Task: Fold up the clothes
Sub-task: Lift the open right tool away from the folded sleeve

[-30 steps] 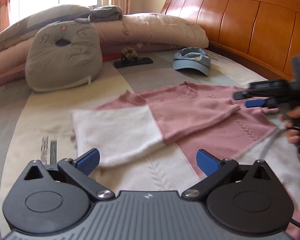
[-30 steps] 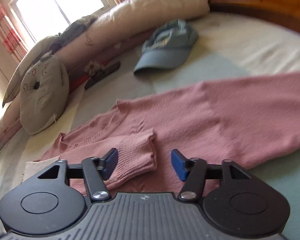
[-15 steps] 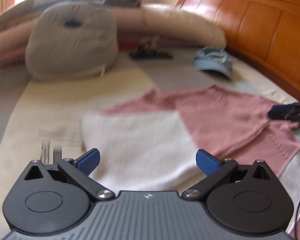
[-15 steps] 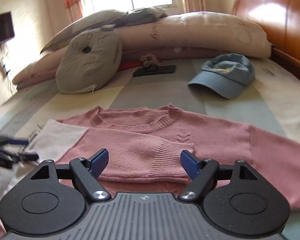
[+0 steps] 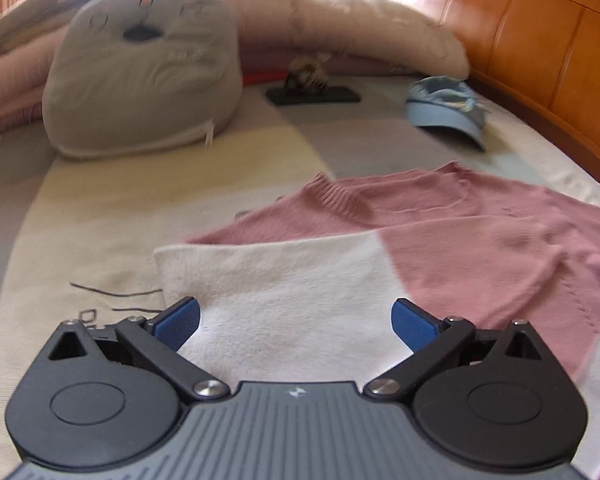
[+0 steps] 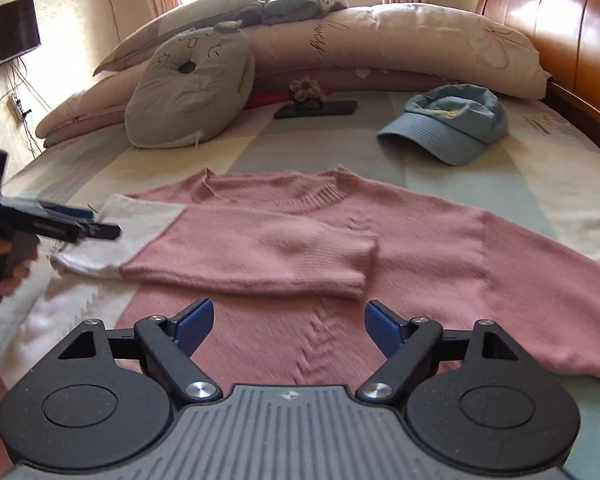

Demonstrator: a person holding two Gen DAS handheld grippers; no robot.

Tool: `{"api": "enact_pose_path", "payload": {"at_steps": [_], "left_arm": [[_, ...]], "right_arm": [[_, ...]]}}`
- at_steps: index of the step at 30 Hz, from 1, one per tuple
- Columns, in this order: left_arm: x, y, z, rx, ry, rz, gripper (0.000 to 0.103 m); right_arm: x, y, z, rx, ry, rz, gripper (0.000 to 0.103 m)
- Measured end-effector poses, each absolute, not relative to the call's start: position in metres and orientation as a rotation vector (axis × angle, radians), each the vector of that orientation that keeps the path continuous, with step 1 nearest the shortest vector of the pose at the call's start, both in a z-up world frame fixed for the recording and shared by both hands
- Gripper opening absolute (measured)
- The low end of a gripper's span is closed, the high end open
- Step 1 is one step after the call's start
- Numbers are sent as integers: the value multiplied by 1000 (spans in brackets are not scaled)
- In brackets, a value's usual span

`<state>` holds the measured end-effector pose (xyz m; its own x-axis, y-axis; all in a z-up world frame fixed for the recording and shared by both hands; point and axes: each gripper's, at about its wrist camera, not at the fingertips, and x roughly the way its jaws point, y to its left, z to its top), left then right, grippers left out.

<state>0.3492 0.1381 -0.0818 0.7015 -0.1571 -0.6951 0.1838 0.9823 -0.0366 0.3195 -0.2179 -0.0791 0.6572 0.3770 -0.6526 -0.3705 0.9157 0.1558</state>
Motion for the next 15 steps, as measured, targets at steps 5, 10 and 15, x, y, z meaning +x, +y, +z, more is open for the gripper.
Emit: {"api": "enact_pose_path", "payload": {"at_steps": [5,10,15], "left_arm": [[315,117,-42,139,735,-229,101],[273,87,-20,224,707,-295,102],[226,55,-42,246,737,-343,102]], "right_arm": [[285,-230,-76,13,770,404,92],[250,-231,-72,17,779,403,95],[215,-229,-82,19,803,408,100]]}}
